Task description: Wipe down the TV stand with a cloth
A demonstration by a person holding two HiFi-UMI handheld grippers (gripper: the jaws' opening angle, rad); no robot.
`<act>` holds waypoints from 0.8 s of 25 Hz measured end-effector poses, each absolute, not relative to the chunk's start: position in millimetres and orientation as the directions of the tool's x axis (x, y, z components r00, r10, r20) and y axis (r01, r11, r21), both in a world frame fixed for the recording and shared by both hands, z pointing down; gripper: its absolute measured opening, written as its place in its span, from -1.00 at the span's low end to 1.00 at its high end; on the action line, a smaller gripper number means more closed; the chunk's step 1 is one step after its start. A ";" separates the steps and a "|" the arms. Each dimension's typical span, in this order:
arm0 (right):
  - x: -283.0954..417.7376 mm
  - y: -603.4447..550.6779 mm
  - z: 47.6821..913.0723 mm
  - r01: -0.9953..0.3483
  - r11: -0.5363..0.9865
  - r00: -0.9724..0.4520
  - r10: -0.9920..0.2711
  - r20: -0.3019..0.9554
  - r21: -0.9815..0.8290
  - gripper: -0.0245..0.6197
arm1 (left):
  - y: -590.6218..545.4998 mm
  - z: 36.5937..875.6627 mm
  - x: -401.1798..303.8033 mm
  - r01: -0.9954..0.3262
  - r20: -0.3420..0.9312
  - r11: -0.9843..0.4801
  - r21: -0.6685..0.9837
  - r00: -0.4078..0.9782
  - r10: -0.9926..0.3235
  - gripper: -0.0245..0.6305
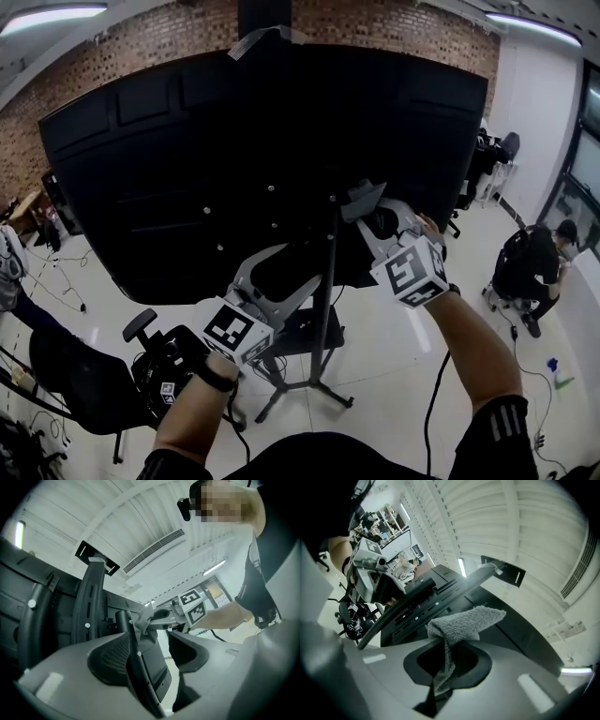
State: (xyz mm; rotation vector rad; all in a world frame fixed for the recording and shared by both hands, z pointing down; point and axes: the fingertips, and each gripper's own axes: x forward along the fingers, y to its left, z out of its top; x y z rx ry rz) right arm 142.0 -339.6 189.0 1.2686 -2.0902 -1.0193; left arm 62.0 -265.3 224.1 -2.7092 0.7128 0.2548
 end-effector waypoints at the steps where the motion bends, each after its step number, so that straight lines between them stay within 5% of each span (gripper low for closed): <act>1: 143.0 -347.3 191.3 -0.535 0.301 -0.450 -0.892 0.036 0.789 -0.85 | -266.0 221.6 66.5 -0.504 -0.255 -0.824 -0.261 0.859 -0.444 -0.08; 20: 183.2 -400.3 225.7 -0.568 0.344 -0.455 -0.888 0.063 0.748 -0.85 | -280.4 239.1 110.1 -0.531 -0.206 -0.810 -0.249 0.846 -0.492 -0.05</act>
